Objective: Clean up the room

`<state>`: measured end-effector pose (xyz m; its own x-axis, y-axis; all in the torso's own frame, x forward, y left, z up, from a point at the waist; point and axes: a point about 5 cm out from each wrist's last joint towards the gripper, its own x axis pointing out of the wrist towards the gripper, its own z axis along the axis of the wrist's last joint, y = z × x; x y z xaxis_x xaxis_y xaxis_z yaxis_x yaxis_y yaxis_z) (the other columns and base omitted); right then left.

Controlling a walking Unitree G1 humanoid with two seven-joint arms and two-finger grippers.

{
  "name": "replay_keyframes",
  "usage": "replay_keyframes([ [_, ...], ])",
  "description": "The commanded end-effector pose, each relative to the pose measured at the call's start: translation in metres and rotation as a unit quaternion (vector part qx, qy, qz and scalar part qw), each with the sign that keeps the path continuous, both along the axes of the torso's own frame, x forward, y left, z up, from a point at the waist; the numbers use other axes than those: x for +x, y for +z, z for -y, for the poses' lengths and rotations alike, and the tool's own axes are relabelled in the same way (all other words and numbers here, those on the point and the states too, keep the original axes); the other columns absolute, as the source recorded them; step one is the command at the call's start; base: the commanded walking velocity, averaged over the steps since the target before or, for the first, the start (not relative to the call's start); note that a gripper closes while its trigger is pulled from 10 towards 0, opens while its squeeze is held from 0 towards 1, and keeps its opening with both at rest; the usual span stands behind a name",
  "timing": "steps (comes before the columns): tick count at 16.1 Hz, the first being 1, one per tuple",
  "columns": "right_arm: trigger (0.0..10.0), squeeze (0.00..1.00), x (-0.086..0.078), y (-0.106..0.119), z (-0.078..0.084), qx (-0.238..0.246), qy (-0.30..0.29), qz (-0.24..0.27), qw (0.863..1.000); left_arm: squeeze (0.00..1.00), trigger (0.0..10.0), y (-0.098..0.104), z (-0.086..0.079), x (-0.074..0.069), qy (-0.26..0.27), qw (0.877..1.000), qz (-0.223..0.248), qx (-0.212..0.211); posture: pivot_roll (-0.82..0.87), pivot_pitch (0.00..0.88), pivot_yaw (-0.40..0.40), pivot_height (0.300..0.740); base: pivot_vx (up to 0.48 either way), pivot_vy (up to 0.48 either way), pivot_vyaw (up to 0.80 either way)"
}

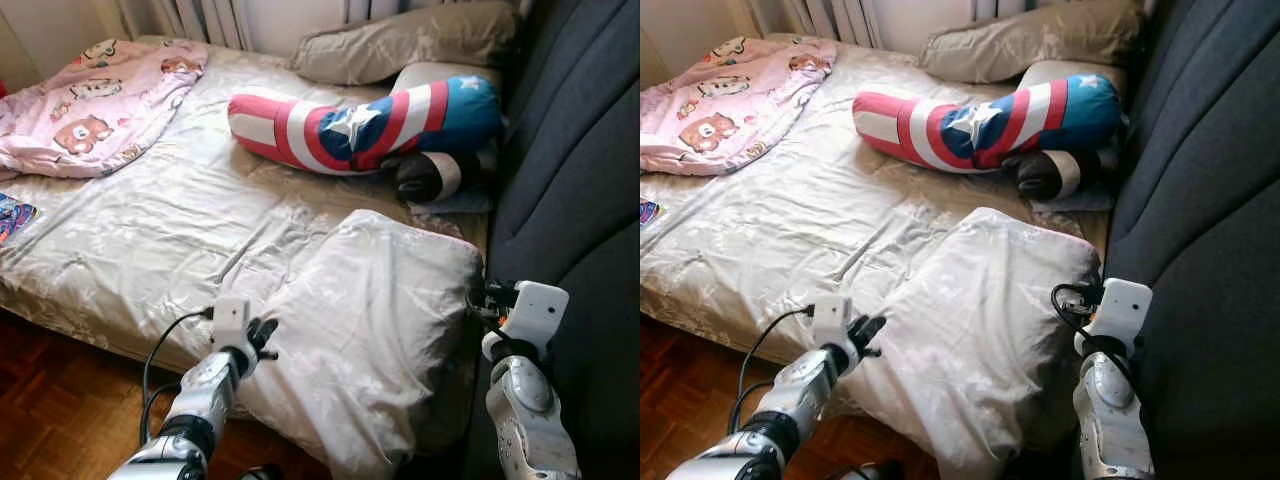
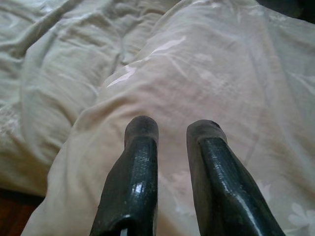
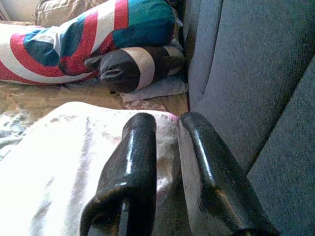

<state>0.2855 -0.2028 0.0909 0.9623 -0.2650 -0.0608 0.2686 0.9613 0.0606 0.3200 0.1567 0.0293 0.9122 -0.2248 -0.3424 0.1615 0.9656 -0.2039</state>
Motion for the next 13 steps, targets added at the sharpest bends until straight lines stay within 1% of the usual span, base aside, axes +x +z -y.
replay_keyframes([
  [1, 10.0, 0.00, -0.0003, -0.0021, 0.0013, 0.000, -0.004, -0.004, 1.000, 0.00, 10.0, -0.0005, -0.0024, -0.0013, 0.002, 1.000, 0.004, 0.009, -0.06, 0.111, -0.024, 0.740, 0.000, 0.274, 0.00],
  [2, 10.0, 0.00, 0.0001, -0.0028, 0.0006, -0.005, -0.004, -0.007, 1.000, 0.00, 10.0, -0.0002, -0.0021, -0.0009, 0.002, 1.000, 0.005, 0.013, -0.06, 0.110, -0.024, 0.740, 0.000, 0.274, 0.00],
  [4, 10.0, 0.00, -0.0007, -0.0054, 0.0027, -0.011, -0.010, -0.013, 1.000, 0.00, 10.0, 0.0023, -0.0014, 0.0009, -0.005, 0.999, 0.014, 0.037, -0.07, 0.110, -0.023, 0.740, 0.000, 0.000, 0.00],
  [6, 10.0, 0.00, -0.0015, -0.0062, 0.0051, -0.011, -0.016, -0.014, 1.000, 0.00, 10.0, 0.0009, -0.0015, 0.0003, -0.009, 0.999, 0.009, 0.049, -0.07, 0.111, -0.020, 0.740, 0.000, 0.000, 0.00],
  [7, 10.0, 0.00, -0.0018, -0.0065, 0.0058, -0.012, -0.017, -0.015, 1.000, 0.00, 10.0, 0.0000, -0.0015, -0.0004, -0.013, 0.998, 0.007, 0.053, -0.07, 0.111, -0.020, 0.740, 0.000, 0.000, 0.00],
  [9, 10.0, 0.00, -0.0027, -0.0082, 0.0081, -0.012, -0.026, -0.019, 0.999, 0.00, 10.0, -0.0014, 0.0004, -0.0025, -0.020, 0.999, 0.009, 0.044, -0.06, 0.114, -0.017, 0.740, 0.000, 0.000, 0.00],
  [13, 10.0, 0.00, -0.0026, -0.0095, 0.0072, -0.011, -0.028, -0.021, 0.999, 0.00, 10.0, -0.0009, 0.0003, -0.0027, -0.020, 0.999, 0.014, 0.046, -0.06, 0.111, -0.016, 0.740, -0.314, 0.000, 0.00],
])
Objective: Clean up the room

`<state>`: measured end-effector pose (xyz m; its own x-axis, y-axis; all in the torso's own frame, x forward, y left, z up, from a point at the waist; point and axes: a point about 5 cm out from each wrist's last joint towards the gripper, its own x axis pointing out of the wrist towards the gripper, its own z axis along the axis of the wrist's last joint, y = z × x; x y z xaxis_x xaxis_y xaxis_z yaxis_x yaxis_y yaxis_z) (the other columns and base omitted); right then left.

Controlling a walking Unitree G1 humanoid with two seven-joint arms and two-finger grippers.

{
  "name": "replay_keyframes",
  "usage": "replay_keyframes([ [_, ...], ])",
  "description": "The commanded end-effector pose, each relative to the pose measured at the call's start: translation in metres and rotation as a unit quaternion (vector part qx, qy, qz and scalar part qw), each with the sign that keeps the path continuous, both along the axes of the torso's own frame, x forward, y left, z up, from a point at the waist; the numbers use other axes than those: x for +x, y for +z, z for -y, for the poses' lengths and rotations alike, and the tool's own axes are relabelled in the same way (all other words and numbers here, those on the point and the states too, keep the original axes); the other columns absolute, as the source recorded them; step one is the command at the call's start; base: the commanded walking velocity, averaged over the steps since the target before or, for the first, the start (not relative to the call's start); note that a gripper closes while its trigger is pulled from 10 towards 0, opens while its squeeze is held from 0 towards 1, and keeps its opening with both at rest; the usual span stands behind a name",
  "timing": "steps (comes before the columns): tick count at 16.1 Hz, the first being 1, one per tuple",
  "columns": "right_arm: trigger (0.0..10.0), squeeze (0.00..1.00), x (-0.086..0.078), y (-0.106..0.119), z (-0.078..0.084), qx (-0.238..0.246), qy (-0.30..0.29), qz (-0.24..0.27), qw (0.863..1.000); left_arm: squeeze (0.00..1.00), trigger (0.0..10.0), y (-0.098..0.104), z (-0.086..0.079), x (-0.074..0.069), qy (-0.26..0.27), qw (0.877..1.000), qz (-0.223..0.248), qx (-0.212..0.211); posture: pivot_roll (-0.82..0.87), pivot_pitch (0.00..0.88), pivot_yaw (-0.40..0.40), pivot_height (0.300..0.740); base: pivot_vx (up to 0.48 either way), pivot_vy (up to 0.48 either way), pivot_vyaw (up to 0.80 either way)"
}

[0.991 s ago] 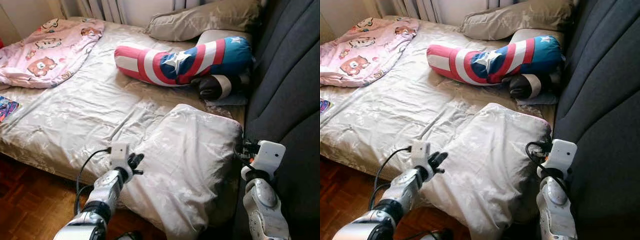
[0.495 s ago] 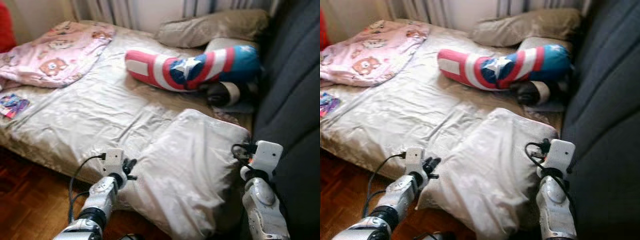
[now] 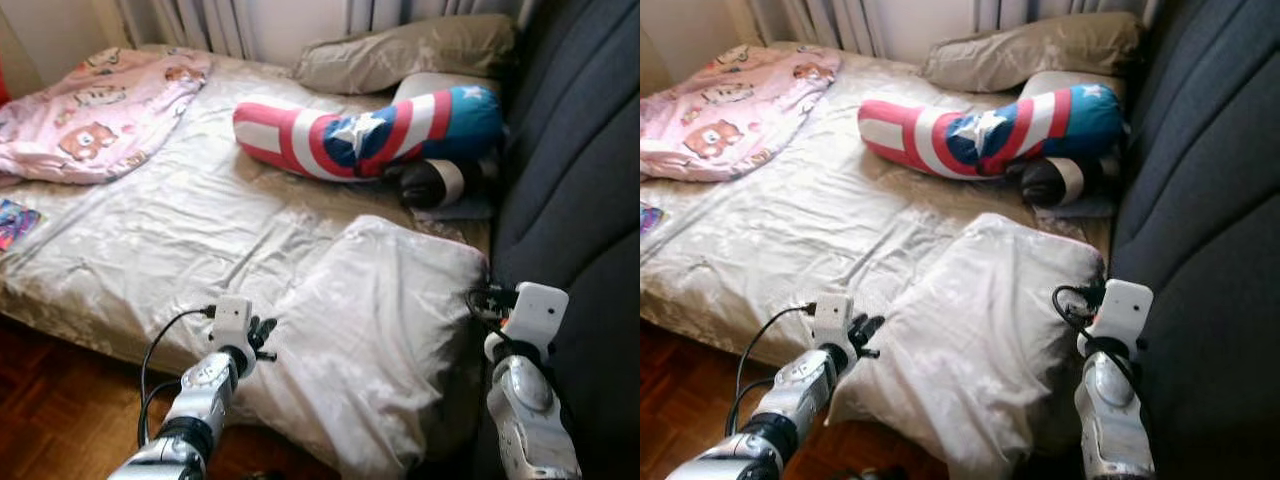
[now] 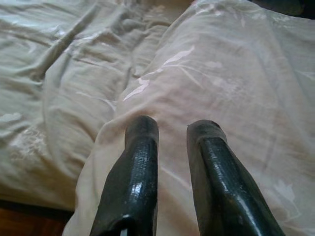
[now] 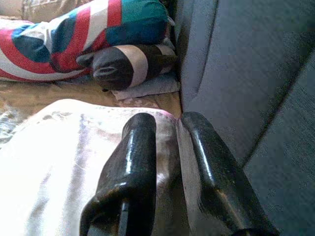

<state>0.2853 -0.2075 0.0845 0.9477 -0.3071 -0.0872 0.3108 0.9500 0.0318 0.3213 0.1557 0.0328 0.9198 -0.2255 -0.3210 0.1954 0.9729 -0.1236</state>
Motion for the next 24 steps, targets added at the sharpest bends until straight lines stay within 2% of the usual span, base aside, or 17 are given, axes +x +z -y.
replay_keyframes([
  [1, 10.0, 0.00, -0.002, -0.003, 0.003, -0.001, -0.007, -0.005, 1.000, 0.00, 10.0, -0.004, -0.001, -0.004, -0.006, 1.000, -0.007, 0.012, -0.06, 0.110, -0.015, 0.740, -0.334, 0.000, 0.00],
  [4, 10.0, 0.00, -0.003, -0.008, 0.004, 0.000, -0.007, -0.012, 1.000, 0.00, 10.0, -0.004, -0.002, -0.004, -0.004, 1.000, -0.007, 0.015, -0.06, 0.109, -0.015, 0.740, -0.311, 0.000, 0.00],
  [8, 10.0, 0.00, -0.008, -0.019, 0.009, 0.023, -0.019, -0.029, 0.999, 0.00, 10.0, -0.010, -0.005, -0.007, 0.006, 0.999, -0.024, 0.023, -0.07, 0.109, -0.015, 0.740, 0.000, 0.000, 0.00],
  [13, 10.0, 0.00, -0.009, -0.022, 0.015, 0.029, -0.023, -0.032, 0.999, 0.00, 10.0, -0.008, -0.013, -0.005, 0.026, 0.999, -0.023, 0.025, -0.06, 0.109, -0.016, 0.740, 0.000, 0.434, 0.00],
  [16, 10.0, 0.00, -0.012, -0.043, 0.016, 0.044, -0.021, -0.069, 0.996, 0.00, 10.0, -0.008, -0.018, -0.005, 0.037, 0.999, -0.022, 0.028, -0.06, 0.105, -0.016, 0.740, 0.000, 0.409, 0.00],
  [20, 10.0, 0.00, -0.025, -0.075, 0.022, 0.073, -0.034, -0.135, 0.988, 0.00, 10.0, -0.010, -0.030, -0.007, 0.053, 0.997, -0.036, 0.040, -0.06, 0.096, -0.004, 0.740, 0.000, 0.000, -0.11],
  [22, 10.0, 0.00, -0.025, -0.079, 0.021, 0.074, -0.034, -0.137, 0.987, 0.00, 10.0, -0.009, -0.036, -0.006, 0.063, 0.997, -0.035, 0.036, -0.06, 0.095, 0.004, 0.740, 0.000, 0.000, 0.00],
  [24, 10.0, 0.00, -0.021, -0.080, 0.018, 0.075, -0.029, -0.136, 0.987, 0.00, 10.0, -0.006, -0.041, -0.005, 0.076, 0.996, -0.033, 0.020, -0.06, 0.096, 0.011, 0.740, 0.000, 0.000, -0.80],
])
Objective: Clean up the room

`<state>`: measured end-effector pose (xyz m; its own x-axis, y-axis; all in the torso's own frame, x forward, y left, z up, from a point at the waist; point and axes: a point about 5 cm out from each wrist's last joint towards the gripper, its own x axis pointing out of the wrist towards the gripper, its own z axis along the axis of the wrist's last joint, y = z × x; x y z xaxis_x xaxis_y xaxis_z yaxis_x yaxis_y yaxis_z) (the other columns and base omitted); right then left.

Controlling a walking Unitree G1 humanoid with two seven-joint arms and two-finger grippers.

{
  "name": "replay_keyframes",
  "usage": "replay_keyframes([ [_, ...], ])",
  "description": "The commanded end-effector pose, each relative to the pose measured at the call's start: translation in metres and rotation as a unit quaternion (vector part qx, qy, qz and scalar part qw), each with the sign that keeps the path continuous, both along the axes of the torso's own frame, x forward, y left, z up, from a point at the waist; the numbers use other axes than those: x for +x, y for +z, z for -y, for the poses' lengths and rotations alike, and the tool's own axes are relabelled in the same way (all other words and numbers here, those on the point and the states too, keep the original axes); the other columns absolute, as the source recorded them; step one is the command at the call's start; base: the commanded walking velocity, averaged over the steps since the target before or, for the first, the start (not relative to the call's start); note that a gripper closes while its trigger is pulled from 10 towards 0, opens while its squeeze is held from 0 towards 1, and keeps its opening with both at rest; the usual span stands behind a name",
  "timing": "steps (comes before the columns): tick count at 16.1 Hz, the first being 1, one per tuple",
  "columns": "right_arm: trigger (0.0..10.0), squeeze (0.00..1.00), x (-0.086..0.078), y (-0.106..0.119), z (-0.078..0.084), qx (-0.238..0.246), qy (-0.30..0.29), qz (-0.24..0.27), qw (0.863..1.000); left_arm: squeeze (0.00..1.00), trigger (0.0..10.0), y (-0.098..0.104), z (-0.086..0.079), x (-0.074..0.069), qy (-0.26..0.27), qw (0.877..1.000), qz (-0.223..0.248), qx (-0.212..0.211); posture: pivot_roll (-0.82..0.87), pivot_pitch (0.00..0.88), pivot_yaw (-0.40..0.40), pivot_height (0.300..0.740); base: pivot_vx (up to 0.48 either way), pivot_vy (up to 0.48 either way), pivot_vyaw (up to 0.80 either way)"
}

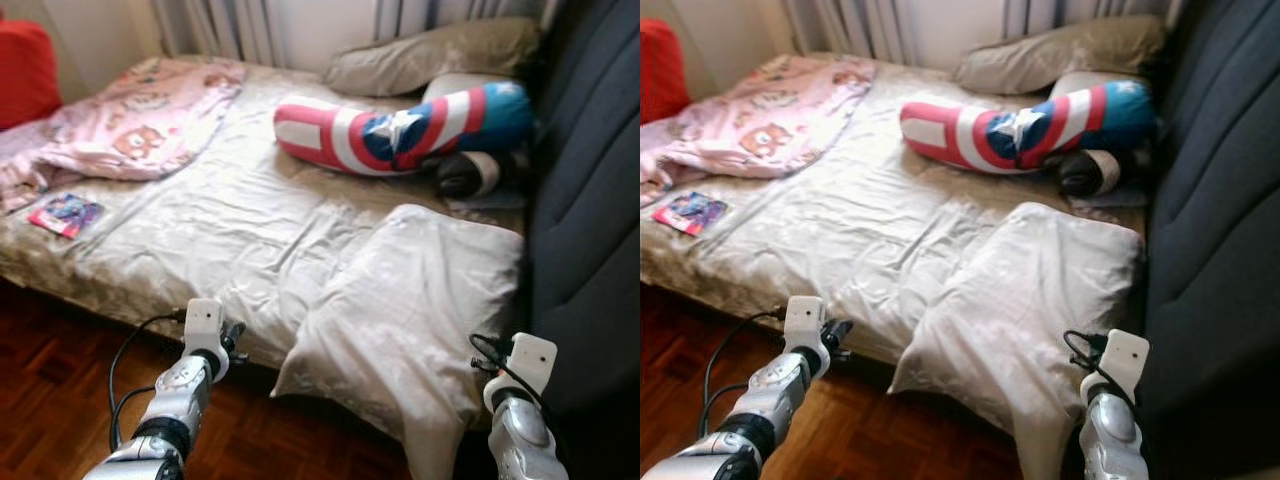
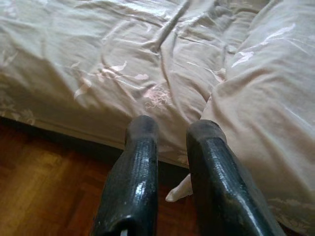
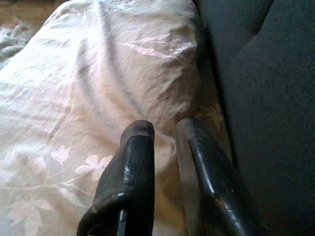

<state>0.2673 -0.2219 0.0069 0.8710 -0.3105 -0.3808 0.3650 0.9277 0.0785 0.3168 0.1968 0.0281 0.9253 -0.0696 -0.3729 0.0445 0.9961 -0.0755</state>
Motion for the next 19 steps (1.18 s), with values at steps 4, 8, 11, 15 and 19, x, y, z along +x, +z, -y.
replay_keyframes([
  [4, 10.0, 0.00, 0.000, -0.014, -0.011, 0.011, 0.028, -0.027, 0.999, 0.00, 10.0, -0.006, -0.002, -0.003, 0.007, 0.999, -0.030, -0.013, -0.05, 0.104, 0.033, 0.740, 0.000, 0.070, -0.20],
  [8, 10.0, 0.00, -0.013, -0.031, -0.016, 0.021, 0.021, -0.057, 0.998, 0.00, 10.0, -0.008, -0.004, -0.004, 0.001, 0.999, -0.039, -0.004, -0.05, 0.106, 0.044, 0.740, 0.000, 0.331, 0.00],
  [11, 10.0, 0.00, -0.013, -0.030, -0.016, 0.021, 0.019, -0.052, 0.998, 0.00, 10.0, -0.009, -0.001, -0.004, -0.004, 0.999, -0.043, -0.002, -0.05, 0.106, 0.045, 0.740, 0.000, 0.335, 0.00],
  [15, 10.0, 0.00, -0.006, -0.024, -0.014, 0.017, 0.018, -0.031, 0.999, 0.00, 10.0, -0.009, 0.001, -0.004, -0.005, 0.999, -0.041, 0.001, -0.05, 0.105, 0.037, 0.740, 0.000, 0.360, -0.59],
  [19, 10.0, 0.00, -0.002, -0.021, -0.017, 0.017, 0.022, -0.026, 0.999, 0.00, 10.0, -0.007, 0.000, -0.003, -0.004, 1.000, -0.029, 0.003, -0.05, 0.104, 0.035, 0.740, 0.000, 0.000, 0.00],
])
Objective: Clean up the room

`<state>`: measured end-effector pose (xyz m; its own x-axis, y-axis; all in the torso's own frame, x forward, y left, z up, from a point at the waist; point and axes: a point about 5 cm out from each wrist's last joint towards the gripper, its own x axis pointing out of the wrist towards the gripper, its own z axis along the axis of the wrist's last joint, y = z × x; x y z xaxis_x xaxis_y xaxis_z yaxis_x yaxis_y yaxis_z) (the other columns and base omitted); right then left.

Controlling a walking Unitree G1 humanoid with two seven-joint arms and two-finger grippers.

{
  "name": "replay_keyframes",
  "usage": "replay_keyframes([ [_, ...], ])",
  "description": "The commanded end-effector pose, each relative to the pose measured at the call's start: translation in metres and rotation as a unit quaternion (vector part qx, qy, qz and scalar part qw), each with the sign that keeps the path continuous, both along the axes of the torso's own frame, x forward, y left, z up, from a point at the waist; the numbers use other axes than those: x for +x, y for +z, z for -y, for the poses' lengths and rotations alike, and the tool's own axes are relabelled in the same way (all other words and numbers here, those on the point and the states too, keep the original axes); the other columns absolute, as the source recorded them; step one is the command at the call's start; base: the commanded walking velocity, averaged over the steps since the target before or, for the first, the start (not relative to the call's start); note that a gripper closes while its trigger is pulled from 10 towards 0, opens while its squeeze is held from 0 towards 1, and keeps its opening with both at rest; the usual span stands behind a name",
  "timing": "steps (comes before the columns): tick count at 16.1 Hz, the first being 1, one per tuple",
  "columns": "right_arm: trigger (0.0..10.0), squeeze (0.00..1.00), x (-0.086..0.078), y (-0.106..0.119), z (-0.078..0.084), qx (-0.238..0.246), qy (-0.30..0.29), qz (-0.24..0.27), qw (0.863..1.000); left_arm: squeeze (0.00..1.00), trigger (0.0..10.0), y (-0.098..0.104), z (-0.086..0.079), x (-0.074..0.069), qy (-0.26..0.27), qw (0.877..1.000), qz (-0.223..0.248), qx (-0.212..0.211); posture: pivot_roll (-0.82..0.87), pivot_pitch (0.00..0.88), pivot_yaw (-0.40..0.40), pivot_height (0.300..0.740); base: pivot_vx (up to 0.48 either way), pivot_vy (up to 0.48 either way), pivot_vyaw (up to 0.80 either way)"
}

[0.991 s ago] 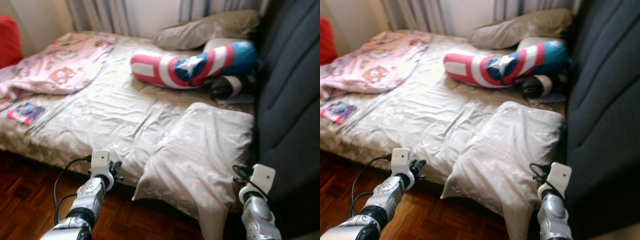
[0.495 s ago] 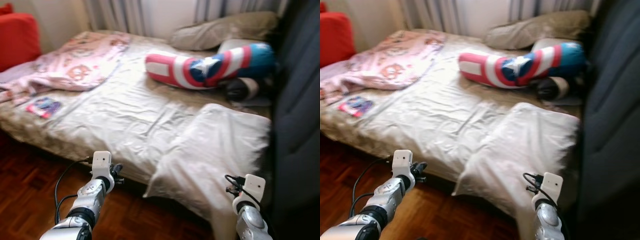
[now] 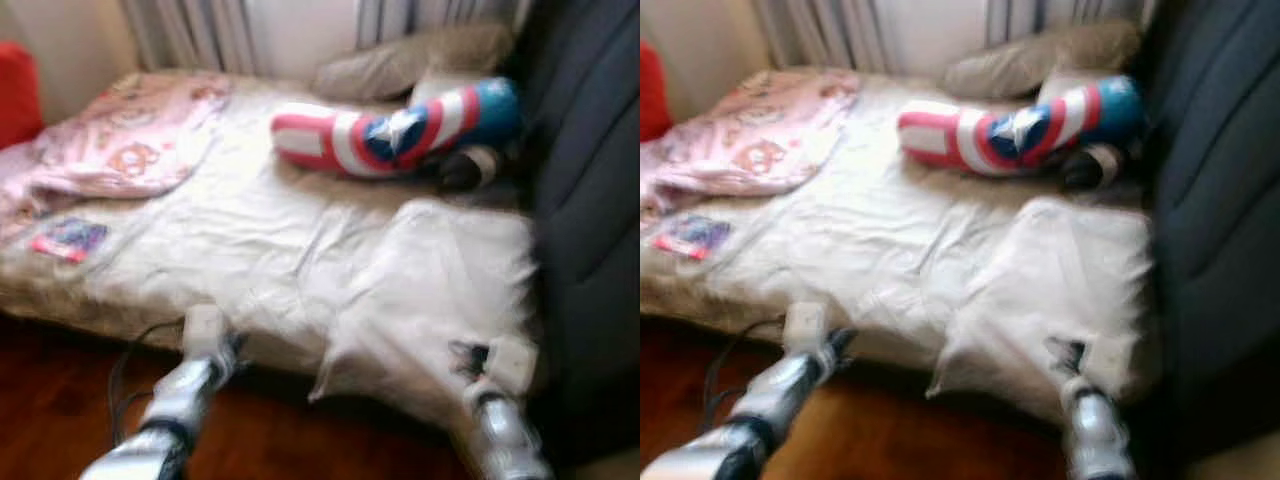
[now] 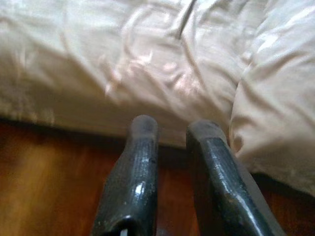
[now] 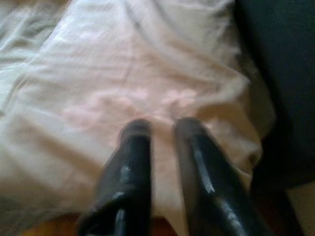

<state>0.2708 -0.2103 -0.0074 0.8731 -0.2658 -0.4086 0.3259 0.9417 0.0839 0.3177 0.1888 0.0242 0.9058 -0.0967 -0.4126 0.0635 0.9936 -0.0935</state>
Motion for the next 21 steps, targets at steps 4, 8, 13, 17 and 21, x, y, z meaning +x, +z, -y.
replay_keyframes([
  [4, 10.0, 0.00, -0.0039, -0.0053, -0.0041, 0.010, -0.003, -0.008, 1.000, 0.00, 10.0, 0.0015, -0.0068, -0.0007, 0.003, 1.000, 0.008, 0.003, -0.05, 0.100, 0.034, 0.740, 0.000, 0.000, 0.00],
  [8, 10.0, 0.00, -0.0048, -0.0061, -0.0016, 0.011, -0.006, -0.011, 1.000, 0.00, 10.0, -0.0001, -0.0032, -0.0017, -0.002, 1.000, 0.007, 0.000, -0.04, 0.098, 0.026, 0.740, 0.344, 0.000, 0.00],
  [13, 10.0, 0.00, -0.0034, -0.0047, -0.0015, 0.006, -0.003, -0.006, 1.000, 0.00, 10.0, -0.0008, -0.0026, -0.0023, 0.000, 1.000, 0.008, -0.004, -0.04, 0.094, 0.023, 0.740, 0.398, 0.000, -0.50],
  [17, 10.0, 0.00, -0.0006, -0.0032, -0.0030, 0.005, 0.010, -0.006, 1.000, 0.00, 10.0, -0.0003, -0.0021, -0.0017, 0.003, 1.000, 0.009, -0.005, -0.04, 0.086, 0.018, 0.740, 0.419, 0.000, 0.00],
  [21, 10.0, 0.00, 0.0003, -0.0030, -0.0065, 0.006, 0.022, -0.003, 1.000, 0.00, 10.0, -0.0009, -0.0029, -0.0023, 0.006, 1.000, 0.009, -0.004, -0.04, 0.083, 0.015, 0.740, 0.419, 0.000, 0.00],
])
